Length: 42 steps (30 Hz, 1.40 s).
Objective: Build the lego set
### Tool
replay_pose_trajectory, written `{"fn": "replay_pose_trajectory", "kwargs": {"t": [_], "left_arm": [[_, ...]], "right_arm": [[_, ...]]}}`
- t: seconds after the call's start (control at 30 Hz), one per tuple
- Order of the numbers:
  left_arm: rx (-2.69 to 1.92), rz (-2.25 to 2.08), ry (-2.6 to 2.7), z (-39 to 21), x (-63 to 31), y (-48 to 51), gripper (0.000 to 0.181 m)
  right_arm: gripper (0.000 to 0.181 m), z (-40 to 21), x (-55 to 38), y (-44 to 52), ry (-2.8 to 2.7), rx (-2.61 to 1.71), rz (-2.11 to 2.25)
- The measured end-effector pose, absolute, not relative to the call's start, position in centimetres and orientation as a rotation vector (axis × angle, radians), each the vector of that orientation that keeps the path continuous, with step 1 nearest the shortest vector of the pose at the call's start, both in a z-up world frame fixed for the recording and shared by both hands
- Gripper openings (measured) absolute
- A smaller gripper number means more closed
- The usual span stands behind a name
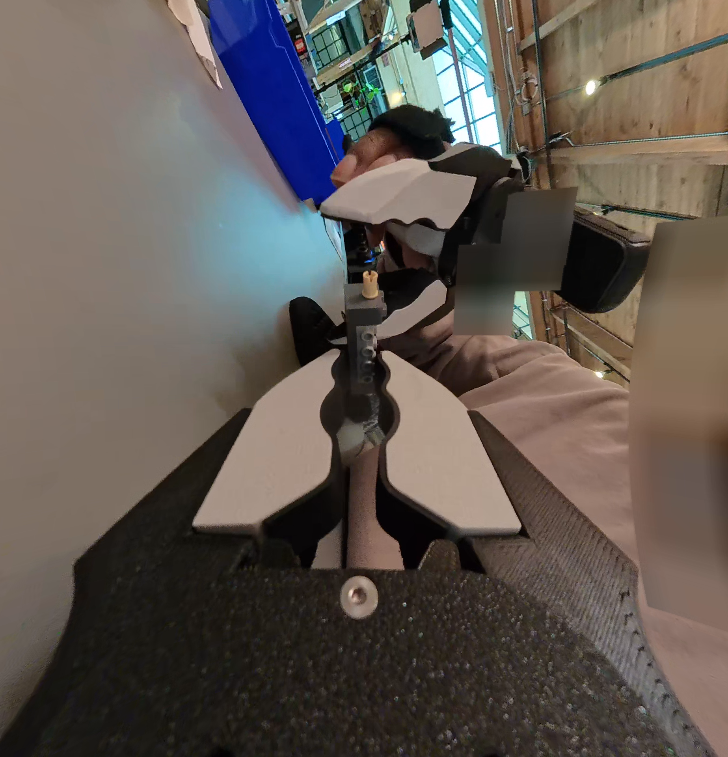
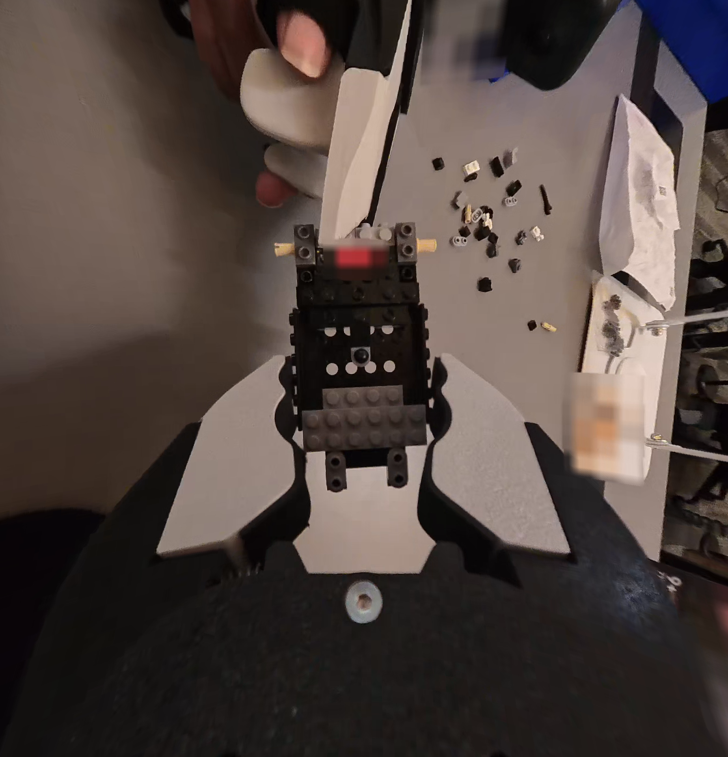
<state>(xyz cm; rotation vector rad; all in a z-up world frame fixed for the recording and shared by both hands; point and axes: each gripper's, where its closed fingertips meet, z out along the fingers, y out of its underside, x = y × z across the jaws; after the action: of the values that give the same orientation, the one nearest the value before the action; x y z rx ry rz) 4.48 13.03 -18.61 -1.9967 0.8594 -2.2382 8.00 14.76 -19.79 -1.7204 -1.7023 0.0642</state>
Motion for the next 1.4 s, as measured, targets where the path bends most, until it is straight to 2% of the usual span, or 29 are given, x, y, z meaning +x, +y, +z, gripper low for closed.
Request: {"fn": "replay_pose_trajectory", "kwargs": {"t": [0.17, 0.27, 0.33, 0.57, 0.9, 1.4], "left_arm": [[-1.956, -2.133, 0.888, -18.7, 4.4, 14.0, 0.015], [-1.942, -1.843, 0.977, -19.8, 4.2, 15.7, 0.026], [-1.896, -1.609, 1.052, -20.4, 3.8, 17.1, 0.027], [-1.728, -1.159, 1.213, -20.6, 2.9, 19.1, 0.012], [-1.747, -1.084, 1.234, -21.5, 2.7, 19.7, 0.011], [-1.711, -1.031, 1.261, -21.7, 2.8, 19.6, 0.012]], "right_arm": [[0.064, -20.2, 7.9, 15.1, -1.614, -1.811, 0.269], [0.064, -21.6, 8.8, 16.0, -1.556, -1.907, 0.382], [0.064, -22.5, 9.1, 16.5, -1.516, -1.967, 0.466], [0.064, -25.8, 9.1, 17.9, -1.561, -2.058, 0.494], [0.064, -27.8, 8.8, 18.3, -1.625, -2.044, 0.509], [0.066, -27.6, 8.2, 16.9, -1.856, -1.896, 0.594]]}}
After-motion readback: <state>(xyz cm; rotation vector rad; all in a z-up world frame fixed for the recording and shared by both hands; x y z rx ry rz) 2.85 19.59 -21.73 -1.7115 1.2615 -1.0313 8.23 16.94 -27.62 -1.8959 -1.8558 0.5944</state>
